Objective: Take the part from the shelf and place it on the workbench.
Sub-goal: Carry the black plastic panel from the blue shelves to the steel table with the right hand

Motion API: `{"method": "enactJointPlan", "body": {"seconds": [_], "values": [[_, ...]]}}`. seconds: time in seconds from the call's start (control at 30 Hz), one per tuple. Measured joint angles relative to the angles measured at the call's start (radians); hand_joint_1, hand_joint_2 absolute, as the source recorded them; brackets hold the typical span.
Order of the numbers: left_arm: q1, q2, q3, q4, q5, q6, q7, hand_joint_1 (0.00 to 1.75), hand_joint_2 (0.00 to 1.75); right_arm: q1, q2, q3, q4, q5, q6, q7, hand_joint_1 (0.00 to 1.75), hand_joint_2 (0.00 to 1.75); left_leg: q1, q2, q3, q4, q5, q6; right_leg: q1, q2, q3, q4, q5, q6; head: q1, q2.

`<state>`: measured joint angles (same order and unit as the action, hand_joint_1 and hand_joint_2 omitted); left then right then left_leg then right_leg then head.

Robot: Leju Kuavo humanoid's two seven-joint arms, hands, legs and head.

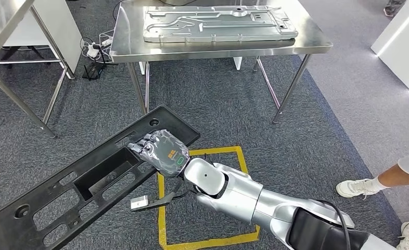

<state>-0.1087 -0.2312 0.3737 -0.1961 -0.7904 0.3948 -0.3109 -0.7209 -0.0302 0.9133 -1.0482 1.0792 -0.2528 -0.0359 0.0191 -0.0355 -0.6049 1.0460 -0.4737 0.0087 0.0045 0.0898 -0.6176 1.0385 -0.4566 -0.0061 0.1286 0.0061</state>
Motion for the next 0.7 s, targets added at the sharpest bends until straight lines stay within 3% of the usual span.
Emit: {"method": "enactJointPlan", "body": {"seconds": [0.5, 0.6, 0.7], "values": [[0.000, 0.000, 0.007, 0.000, 0.003, 0.000, -0.001, 0.00, 1.75, 0.011, -0.014, -0.007, -0.001, -0.003, 0.016, 0.012, 1.75, 1.75, 0.001, 0.000, 0.007, -0.010, 0.002, -0.003, 0.000, 0.000, 0.000, 0.000, 0.000, 0.000, 0.000, 0.000], [0.001, 0.000, 0.012, 0.000, 0.009, -0.001, 0.000, 0.00, 1.75, 0.040, -0.055, -0.031, -0.016, -0.009, 0.011, 0.030, 1.75, 1.75, 0.001, -0.001, 0.007, -0.011, 0.002, -0.004, 0.001, -0.002, 0.000, 0.000, -0.001, -0.001, 0.000, 0.000], [0.005, 0.000, 0.020, 0.000, 0.019, -0.003, -0.002, 0.00, 1.75, 0.093, -0.152, -0.083, -0.057, -0.016, 0.006, 0.048, 1.75, 1.75, 0.001, -0.005, 0.008, -0.011, 0.002, -0.003, 0.001, -0.005, 0.002, -0.001, -0.002, 0.000, 0.000, 0.000]]}}
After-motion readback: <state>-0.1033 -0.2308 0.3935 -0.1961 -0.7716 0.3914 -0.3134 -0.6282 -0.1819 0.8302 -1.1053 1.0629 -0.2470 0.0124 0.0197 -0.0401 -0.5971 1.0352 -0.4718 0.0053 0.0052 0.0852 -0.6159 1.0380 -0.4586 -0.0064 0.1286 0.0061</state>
